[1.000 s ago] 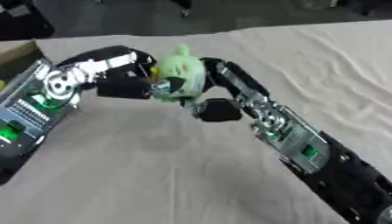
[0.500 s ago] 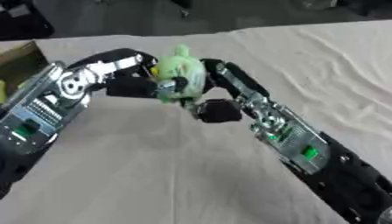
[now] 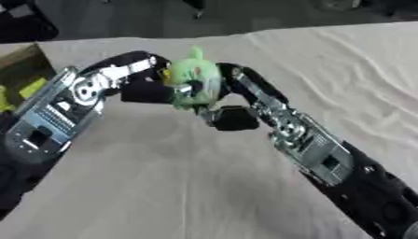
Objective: Pick up the objects with one hand, pass them to the other hand, and then place them into the box on the other side of the table.
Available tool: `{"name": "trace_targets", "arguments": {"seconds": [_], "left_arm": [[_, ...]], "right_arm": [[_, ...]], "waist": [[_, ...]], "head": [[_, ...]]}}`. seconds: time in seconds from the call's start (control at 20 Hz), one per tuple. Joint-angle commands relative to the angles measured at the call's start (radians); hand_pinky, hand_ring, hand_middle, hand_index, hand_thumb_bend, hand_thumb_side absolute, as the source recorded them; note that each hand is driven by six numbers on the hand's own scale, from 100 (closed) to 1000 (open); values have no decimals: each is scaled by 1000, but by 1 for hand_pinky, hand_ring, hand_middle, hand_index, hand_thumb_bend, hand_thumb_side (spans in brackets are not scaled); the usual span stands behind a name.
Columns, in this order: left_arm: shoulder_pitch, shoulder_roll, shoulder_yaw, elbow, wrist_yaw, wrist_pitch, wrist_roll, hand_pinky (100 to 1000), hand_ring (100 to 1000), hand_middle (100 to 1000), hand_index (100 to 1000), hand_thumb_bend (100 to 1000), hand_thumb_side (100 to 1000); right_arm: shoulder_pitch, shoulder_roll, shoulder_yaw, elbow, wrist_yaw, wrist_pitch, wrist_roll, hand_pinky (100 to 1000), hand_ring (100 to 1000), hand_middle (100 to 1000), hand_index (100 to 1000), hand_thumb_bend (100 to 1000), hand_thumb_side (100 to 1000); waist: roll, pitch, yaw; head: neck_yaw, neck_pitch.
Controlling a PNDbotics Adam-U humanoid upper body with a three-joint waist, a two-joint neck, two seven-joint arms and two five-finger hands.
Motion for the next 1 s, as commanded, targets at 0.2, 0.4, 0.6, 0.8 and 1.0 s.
{"name": "trace_targets", "arguments": {"seconds": [0.2,0.4,0.6,0.8,1.0], "left_arm": [[-17,11,1,-4,59,10,55,591,637,505,693,100,530],[-16,18,1,-22,93,5,66,524,555,405,582,100,263],[-14,22,-2,-30,118,10,74,505,526,357,528,100,215],[-11,25,-1,-34,125,19,89,489,499,322,458,100,129],[-7,34,5,-47,126,20,100,482,485,305,438,100,100]], "right_arm": [[-17,1,1,-37,5,2,-2,641,520,465,535,100,100],[-17,-2,-3,-32,15,15,-15,646,539,488,569,249,100],[-17,-3,-2,-32,26,31,-30,650,545,500,585,291,147],[-16,-5,-2,-30,32,43,-38,654,560,520,617,318,204],[-14,-9,-3,-27,40,61,-43,662,583,548,638,335,274]], "waist": [[-1,-15,1],[-1,-16,2],[-1,-17,3],[-1,-17,3],[-2,-18,3]], "head": [[3,5],[3,6],[3,8],[2,9],[4,9]]}}
